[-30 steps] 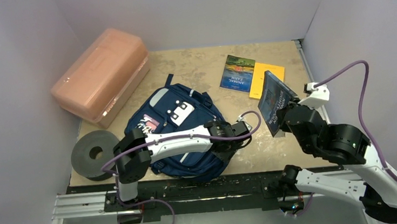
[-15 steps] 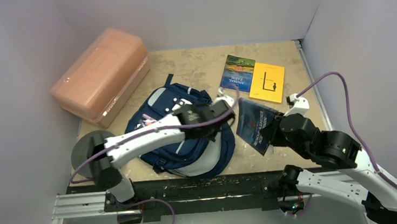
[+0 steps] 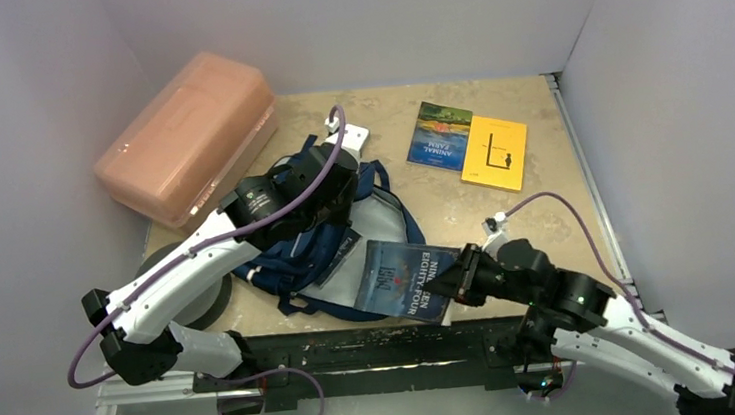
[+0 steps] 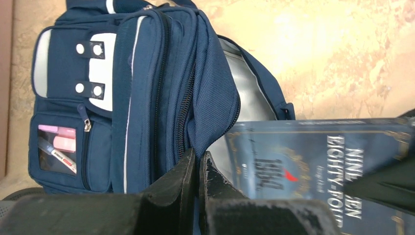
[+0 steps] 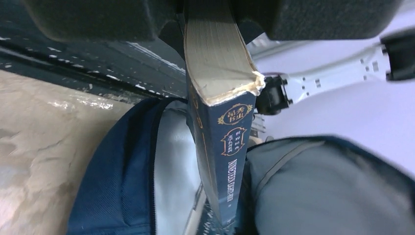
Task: Pack the student bag
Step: Place the book in the student bag, then pick up the book from the center of the board, then place the book in the student bag.
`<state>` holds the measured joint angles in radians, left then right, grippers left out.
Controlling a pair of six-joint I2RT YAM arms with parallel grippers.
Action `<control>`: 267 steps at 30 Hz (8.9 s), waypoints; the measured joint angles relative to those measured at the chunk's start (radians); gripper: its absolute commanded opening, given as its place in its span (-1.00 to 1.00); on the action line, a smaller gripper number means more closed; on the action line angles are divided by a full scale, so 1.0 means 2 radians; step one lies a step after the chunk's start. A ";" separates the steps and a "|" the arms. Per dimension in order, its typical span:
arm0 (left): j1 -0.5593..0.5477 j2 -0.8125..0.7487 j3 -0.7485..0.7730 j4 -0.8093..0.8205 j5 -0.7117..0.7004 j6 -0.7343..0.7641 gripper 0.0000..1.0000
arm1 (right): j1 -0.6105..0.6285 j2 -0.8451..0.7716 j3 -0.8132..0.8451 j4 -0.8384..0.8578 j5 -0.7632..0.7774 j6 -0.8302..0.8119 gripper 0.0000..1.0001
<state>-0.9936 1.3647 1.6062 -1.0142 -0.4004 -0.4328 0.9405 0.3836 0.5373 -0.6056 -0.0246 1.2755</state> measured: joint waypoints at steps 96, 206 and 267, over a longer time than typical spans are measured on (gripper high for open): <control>0.185 0.595 0.337 0.297 0.202 -0.228 0.32 | -0.463 0.857 0.501 0.256 -0.122 -0.424 0.33; 0.094 -0.001 -0.107 0.229 0.291 -0.104 0.23 | -0.365 0.545 0.405 0.187 0.039 -0.348 -1.00; -0.132 -0.116 -0.167 0.151 -0.121 -0.017 -1.00 | -0.296 0.341 -0.017 0.360 -0.461 -0.054 -1.00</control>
<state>-1.2568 1.1324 1.2713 -0.7120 -0.6426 -0.4671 0.3492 1.0660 0.5041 0.1146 -0.9474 1.1683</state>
